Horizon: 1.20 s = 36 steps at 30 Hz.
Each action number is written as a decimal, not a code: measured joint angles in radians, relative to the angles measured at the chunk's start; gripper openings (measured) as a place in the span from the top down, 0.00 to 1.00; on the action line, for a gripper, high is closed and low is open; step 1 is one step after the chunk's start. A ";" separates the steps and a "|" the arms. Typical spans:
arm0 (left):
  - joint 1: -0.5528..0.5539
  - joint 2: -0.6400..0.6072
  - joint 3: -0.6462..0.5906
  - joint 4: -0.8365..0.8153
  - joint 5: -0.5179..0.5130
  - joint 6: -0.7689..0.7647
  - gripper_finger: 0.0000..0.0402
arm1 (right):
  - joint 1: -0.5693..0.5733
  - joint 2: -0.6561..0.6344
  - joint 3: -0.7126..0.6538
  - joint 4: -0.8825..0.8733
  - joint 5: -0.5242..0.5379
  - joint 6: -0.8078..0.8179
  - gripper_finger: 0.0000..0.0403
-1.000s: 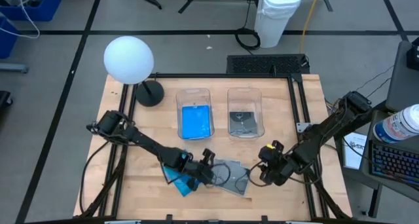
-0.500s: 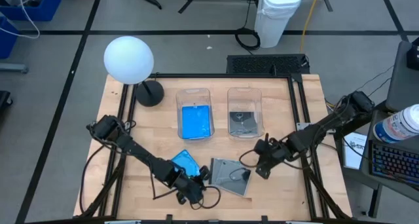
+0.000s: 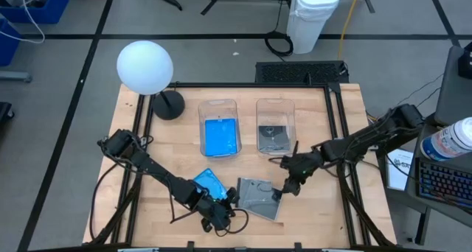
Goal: Pick & place jewel cases by type
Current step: Put the black cd case into the right transparent bin
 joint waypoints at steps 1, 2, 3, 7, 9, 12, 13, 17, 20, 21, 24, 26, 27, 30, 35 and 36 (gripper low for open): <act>0.000 0.000 0.000 -0.001 0.000 -0.004 0.96 | -0.010 -0.011 -0.037 0.054 -0.016 0.019 0.54; 0.000 0.000 -0.001 -0.001 0.001 -0.008 0.95 | -0.020 -0.027 -0.075 0.092 -0.028 0.040 0.54; -0.001 0.000 -0.001 -0.001 0.002 -0.009 0.95 | -0.026 -0.040 -0.107 0.115 -0.028 0.062 0.54; 0.001 0.000 -0.001 -0.007 0.002 -0.011 0.94 | -0.031 -0.066 -0.195 0.150 -0.021 0.119 0.54; 0.008 0.000 -0.001 -0.006 0.002 -0.011 0.96 | -0.031 -0.065 -0.211 0.156 -0.010 0.122 0.54; 0.022 0.000 -0.001 0.007 0.007 -0.011 0.99 | -0.032 -0.057 -0.214 0.154 0.017 0.119 0.54; 0.026 0.001 -0.001 0.017 0.008 -0.015 0.99 | -0.031 -0.054 -0.214 0.153 0.028 0.120 0.55; 0.046 0.007 -0.001 0.048 0.060 -0.031 0.95 | -0.025 -0.031 -0.214 0.139 0.057 0.133 0.58; 0.056 0.007 -0.001 0.050 0.086 -0.034 0.94 | -0.012 -0.004 -0.215 0.143 0.068 0.147 0.60; 0.058 0.007 -0.001 0.050 0.086 -0.037 0.94 | -0.005 0.005 -0.215 0.143 0.072 0.152 0.60; 0.061 0.008 -0.002 0.052 0.086 -0.038 0.97 | 0.012 0.029 -0.205 0.148 0.083 0.161 0.60; 0.061 0.008 -0.002 0.049 0.084 -0.038 0.99 | 0.019 0.046 -0.190 0.147 0.084 0.160 0.60; 0.061 0.008 -0.001 0.046 0.082 -0.038 0.99 | 0.023 0.053 -0.181 0.146 0.088 0.156 0.60; 0.061 0.008 -0.002 0.043 0.081 -0.040 0.97 | 0.032 0.071 -0.156 0.146 0.111 0.142 0.60; 0.061 0.008 -0.002 0.034 0.081 -0.053 0.94 | 0.048 0.103 -0.124 0.119 0.152 0.139 0.60; 0.061 0.008 -0.002 0.028 0.081 -0.056 0.95 | 0.055 0.109 -0.120 0.117 0.161 0.139 0.60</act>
